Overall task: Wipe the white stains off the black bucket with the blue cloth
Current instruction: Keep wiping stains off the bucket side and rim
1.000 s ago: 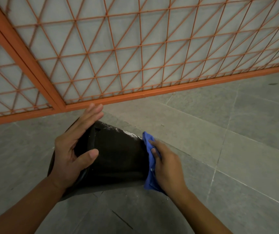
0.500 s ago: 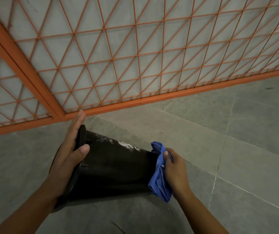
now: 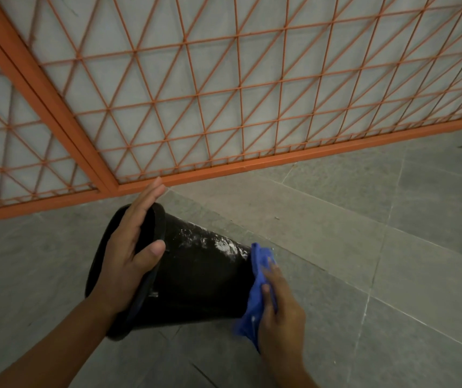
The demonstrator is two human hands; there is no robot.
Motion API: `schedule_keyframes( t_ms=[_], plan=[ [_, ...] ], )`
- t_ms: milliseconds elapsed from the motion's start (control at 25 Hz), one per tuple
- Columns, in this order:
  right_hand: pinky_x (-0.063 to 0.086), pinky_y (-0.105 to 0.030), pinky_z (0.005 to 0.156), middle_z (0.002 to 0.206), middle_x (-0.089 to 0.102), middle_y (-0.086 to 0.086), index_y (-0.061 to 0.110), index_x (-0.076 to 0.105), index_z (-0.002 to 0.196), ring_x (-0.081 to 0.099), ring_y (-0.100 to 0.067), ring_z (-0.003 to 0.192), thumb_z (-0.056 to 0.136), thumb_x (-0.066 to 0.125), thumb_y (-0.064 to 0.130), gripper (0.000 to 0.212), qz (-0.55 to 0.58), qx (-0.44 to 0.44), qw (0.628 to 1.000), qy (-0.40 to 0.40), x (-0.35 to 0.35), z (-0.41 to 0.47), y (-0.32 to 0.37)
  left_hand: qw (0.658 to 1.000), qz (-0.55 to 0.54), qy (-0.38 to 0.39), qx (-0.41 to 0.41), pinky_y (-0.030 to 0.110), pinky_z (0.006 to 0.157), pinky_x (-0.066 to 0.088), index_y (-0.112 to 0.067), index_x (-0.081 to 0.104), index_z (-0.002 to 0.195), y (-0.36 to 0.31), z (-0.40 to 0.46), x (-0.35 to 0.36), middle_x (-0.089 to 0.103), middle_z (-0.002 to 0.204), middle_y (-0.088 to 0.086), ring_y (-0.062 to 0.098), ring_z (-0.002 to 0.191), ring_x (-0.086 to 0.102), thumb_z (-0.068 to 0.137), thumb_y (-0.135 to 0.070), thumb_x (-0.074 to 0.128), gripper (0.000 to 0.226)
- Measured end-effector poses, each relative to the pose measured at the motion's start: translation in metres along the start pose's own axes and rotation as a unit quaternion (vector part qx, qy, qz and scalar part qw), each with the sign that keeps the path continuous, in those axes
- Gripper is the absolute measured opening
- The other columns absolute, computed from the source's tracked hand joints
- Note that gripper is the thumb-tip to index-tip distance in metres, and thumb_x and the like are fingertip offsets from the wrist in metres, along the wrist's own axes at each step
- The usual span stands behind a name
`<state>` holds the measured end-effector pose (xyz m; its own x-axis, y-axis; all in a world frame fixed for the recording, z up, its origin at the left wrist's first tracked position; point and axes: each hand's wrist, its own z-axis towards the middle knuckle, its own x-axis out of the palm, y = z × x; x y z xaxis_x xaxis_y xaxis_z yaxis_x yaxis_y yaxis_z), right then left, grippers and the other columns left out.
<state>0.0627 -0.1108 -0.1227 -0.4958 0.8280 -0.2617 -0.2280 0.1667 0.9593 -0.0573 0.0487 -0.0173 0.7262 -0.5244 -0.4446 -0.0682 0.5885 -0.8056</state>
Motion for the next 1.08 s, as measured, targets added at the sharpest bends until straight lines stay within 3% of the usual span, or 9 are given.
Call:
schedule_keyframes(
  t_ms=[80, 200, 280, 400, 600, 800, 880, 1000, 1080],
  plan=[
    [0.006, -0.01, 0.109, 0.143, 0.032, 0.024, 0.049, 0.034, 0.128, 0.023, 0.004, 0.134, 0.088, 0.043, 0.024, 0.048, -0.014, -0.151, 0.987, 0.048, 0.014, -0.019, 0.016, 1.0, 0.007, -0.002, 0.005, 0.032, 0.118, 0.023, -0.007, 0.039, 0.142, 0.001, 0.002, 0.002, 0.038, 0.153, 0.004, 0.015, 0.144, 0.03, 0.078, -0.077, 0.046, 0.096],
    [0.02, -0.029, 0.114, 0.145, 0.036, 0.012, 0.031, 0.045, 0.129, 0.027, -0.012, 0.137, 0.094, 0.041, 0.028, 0.036, 0.044, -0.247, 0.964, 0.087, 0.03, -0.013, 0.058, 1.0, 0.024, -0.002, 0.02, 0.034, 0.118, 0.025, -0.009, 0.041, 0.14, 0.004, 0.005, 0.006, 0.042, 0.149, 0.007, 0.018, 0.142, 0.034, 0.08, -0.075, 0.046, 0.09],
    [0.025, -0.038, 0.113, 0.142, 0.038, 0.011, 0.028, 0.044, 0.129, 0.028, -0.01, 0.136, 0.094, 0.037, 0.038, 0.038, 0.024, -0.239, 0.965, 0.102, 0.035, 0.007, 0.081, 1.0, 0.006, -0.016, -0.002, 0.041, 0.117, 0.027, -0.01, 0.041, 0.141, 0.007, 0.009, 0.004, 0.042, 0.149, 0.005, 0.019, 0.142, 0.035, 0.079, -0.075, 0.048, 0.09],
    [0.023, -0.036, 0.114, 0.14, 0.031, 0.019, 0.041, 0.031, 0.134, 0.02, 0.002, 0.135, 0.086, 0.024, 0.061, 0.052, -0.02, -0.166, 0.973, 0.162, 0.035, 0.032, 0.084, 0.999, -0.016, -0.037, -0.032, 0.047, 0.116, 0.028, -0.014, 0.039, 0.141, 0.011, 0.012, 0.001, 0.041, 0.15, 0.002, 0.018, 0.141, 0.036, 0.078, -0.072, 0.051, 0.087],
    [0.019, -0.031, 0.114, 0.136, 0.047, 0.005, 0.022, 0.048, 0.127, 0.034, -0.007, 0.132, 0.093, 0.034, 0.04, 0.041, 0.006, -0.245, 0.961, 0.13, 0.037, 0.02, 0.091, 0.999, 0.005, -0.033, 0.003, 0.038, 0.118, 0.026, -0.014, 0.038, 0.14, 0.009, 0.006, 0.005, 0.04, 0.149, 0.003, 0.016, 0.142, 0.033, 0.082, -0.053, 0.052, 0.071],
    [0.042, -0.023, 0.091, 0.105, 0.063, 0.007, 0.019, 0.062, 0.11, 0.056, -0.004, 0.101, 0.092, 0.046, 0.024, 0.025, 0.029, -0.117, 0.978, 0.171, 0.028, 0.059, 0.092, 0.999, 0.017, -0.037, 0.027, 0.043, 0.118, 0.026, -0.02, 0.039, 0.139, 0.008, 0.004, 0.008, 0.042, 0.149, 0.005, 0.021, 0.143, 0.033, 0.086, -0.067, 0.045, 0.072],
    [0.041, -0.024, 0.096, 0.111, 0.061, 0.01, 0.026, 0.06, 0.112, 0.053, -0.002, 0.108, 0.089, 0.043, 0.033, 0.029, 0.025, -0.151, 0.978, 0.141, 0.024, 0.04, 0.088, 0.998, 0.016, -0.038, 0.04, 0.041, 0.118, 0.026, -0.021, 0.038, 0.139, 0.006, 0.004, 0.01, 0.042, 0.149, 0.006, 0.022, 0.143, 0.033, 0.087, -0.067, 0.045, 0.07],
    [0.037, -0.041, 0.105, 0.127, 0.056, 0.001, 0.023, 0.057, 0.116, 0.047, -0.008, 0.121, 0.09, 0.042, 0.028, 0.031, 0.03, -0.213, 0.962, 0.168, 0.03, 0.029, 0.097, 0.999, 0.007, -0.032, 0.032, 0.036, 0.117, 0.027, -0.019, 0.039, 0.138, 0.008, 0.009, 0.009, 0.041, 0.148, 0.003, 0.02, 0.143, 0.034, 0.087, -0.06, 0.049, 0.066],
    [0.039, -0.037, 0.103, 0.127, 0.056, -0.001, 0.018, 0.058, 0.117, 0.048, -0.011, 0.12, 0.091, 0.044, 0.022, 0.03, 0.036, -0.199, 0.959, 0.196, 0.034, 0.044, 0.104, 0.999, -0.015, -0.035, 0.011, 0.036, 0.117, 0.027, -0.02, 0.039, 0.137, 0.008, 0.013, 0.007, 0.042, 0.148, 0.001, 0.017, 0.142, 0.034, 0.086, -0.05, 0.052, 0.061]
  ],
)
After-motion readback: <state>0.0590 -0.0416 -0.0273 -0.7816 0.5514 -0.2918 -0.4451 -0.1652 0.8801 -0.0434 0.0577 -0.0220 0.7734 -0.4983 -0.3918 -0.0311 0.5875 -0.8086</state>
